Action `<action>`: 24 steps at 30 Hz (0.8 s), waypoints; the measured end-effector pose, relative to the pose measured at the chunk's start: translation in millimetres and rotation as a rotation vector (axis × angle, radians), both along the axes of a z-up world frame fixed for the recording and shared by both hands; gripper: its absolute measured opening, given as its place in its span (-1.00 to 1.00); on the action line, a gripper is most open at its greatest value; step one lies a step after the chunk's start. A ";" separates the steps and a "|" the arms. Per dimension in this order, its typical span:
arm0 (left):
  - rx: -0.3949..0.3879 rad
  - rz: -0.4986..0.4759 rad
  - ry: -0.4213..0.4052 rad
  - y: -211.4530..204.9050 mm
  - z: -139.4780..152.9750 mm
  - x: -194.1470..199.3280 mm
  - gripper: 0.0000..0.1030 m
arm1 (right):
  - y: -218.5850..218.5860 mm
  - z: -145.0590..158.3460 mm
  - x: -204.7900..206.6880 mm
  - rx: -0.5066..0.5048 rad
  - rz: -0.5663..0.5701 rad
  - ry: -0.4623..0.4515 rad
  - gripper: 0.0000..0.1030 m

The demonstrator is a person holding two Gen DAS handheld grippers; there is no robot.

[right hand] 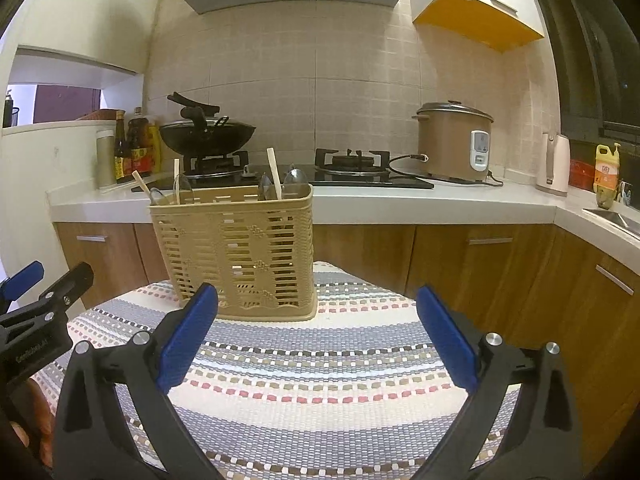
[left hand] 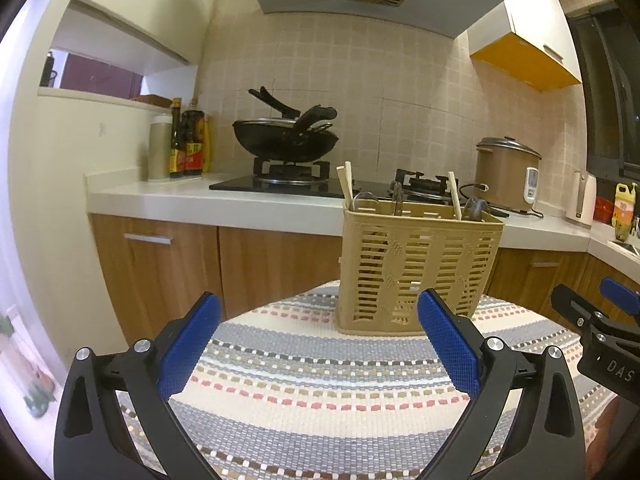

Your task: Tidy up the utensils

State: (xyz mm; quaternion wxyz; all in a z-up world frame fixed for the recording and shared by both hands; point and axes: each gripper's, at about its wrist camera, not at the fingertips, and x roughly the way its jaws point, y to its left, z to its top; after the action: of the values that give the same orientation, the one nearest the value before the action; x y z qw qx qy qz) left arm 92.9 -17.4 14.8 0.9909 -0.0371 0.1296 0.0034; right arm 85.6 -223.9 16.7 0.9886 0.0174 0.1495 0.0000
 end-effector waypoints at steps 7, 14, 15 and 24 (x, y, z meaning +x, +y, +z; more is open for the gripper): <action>-0.001 0.006 0.008 1.9 -1.6 1.3 0.85 | -3.2 -0.2 -0.6 0.013 -0.003 0.002 0.84; -0.014 -0.002 0.029 3.7 -2.5 4.2 0.85 | -8.8 0.7 -0.8 0.034 -0.007 0.004 0.85; -0.013 -0.003 0.030 3.4 -2.7 4.2 0.85 | -9.4 0.9 -0.7 0.037 -0.008 0.003 0.85; 0.003 -0.016 0.031 -1.1 -3.2 3.7 0.85 | -10.6 0.9 0.3 0.038 -0.010 0.004 0.85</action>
State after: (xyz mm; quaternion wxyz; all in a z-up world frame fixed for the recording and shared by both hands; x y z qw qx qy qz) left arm 96.6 -18.5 11.6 0.9888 -0.0347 0.1453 -0.0035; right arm 86.0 -234.4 17.6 0.9877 0.0371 0.1516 -0.0022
